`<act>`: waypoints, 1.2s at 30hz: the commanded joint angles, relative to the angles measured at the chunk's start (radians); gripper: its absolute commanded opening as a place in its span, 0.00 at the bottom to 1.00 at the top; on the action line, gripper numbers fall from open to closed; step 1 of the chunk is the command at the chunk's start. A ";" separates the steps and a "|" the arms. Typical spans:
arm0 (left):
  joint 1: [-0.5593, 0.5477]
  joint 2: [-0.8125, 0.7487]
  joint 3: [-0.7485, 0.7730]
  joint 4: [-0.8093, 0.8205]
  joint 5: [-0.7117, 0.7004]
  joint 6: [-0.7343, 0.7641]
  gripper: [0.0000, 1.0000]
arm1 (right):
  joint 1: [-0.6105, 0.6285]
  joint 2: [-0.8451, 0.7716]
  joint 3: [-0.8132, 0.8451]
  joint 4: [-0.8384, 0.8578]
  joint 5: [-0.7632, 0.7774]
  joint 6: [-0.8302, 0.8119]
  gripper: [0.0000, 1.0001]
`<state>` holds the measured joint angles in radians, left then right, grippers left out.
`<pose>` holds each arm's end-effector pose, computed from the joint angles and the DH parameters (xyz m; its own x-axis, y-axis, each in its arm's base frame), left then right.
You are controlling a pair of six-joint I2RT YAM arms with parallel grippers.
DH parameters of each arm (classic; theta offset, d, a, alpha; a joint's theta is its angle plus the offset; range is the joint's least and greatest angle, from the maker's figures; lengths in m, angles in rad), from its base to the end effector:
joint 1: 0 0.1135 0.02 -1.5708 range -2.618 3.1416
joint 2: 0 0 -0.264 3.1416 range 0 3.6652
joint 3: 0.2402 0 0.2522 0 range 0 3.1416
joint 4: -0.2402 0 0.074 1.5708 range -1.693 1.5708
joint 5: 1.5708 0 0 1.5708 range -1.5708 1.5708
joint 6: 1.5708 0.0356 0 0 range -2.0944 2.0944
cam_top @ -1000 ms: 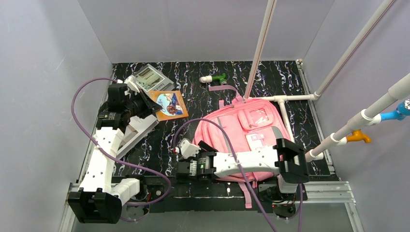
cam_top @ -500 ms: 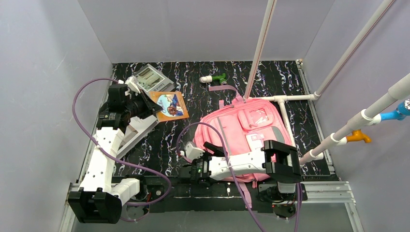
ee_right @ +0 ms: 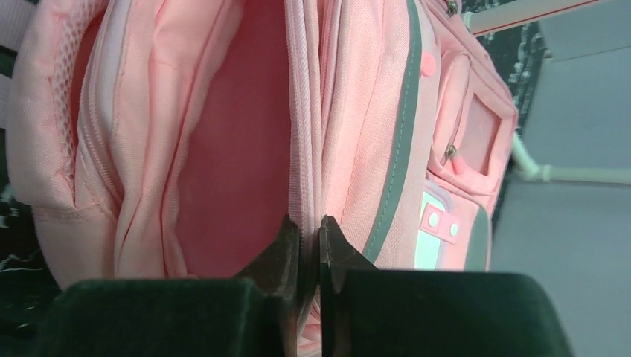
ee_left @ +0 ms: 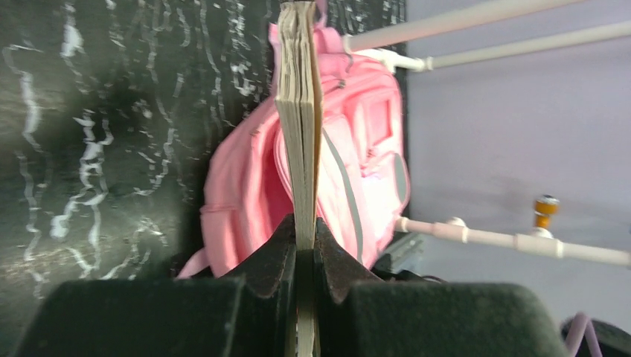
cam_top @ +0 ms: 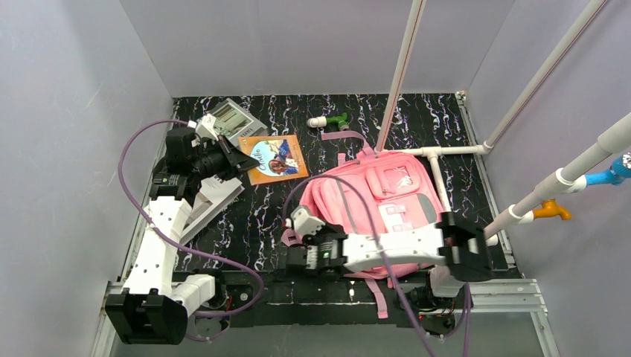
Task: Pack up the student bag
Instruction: Place the book in the student bag.
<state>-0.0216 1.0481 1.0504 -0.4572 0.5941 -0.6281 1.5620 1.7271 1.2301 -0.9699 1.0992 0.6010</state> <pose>0.2255 -0.0248 0.3573 -0.6614 -0.4727 -0.5823 0.1631 0.6671 -0.7269 0.0345 0.3141 0.2205 -0.2636 -0.7658 -0.5866 -0.3691 0.6419 -0.6721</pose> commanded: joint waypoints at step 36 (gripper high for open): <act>-0.158 -0.032 -0.324 0.326 0.271 -0.367 0.00 | -0.465 -0.689 -0.194 0.641 -0.334 -0.019 0.01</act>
<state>-0.0971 1.0138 0.7734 -0.2817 0.8341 -0.8772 1.1164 1.0977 1.0172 -0.5354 0.6502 0.5438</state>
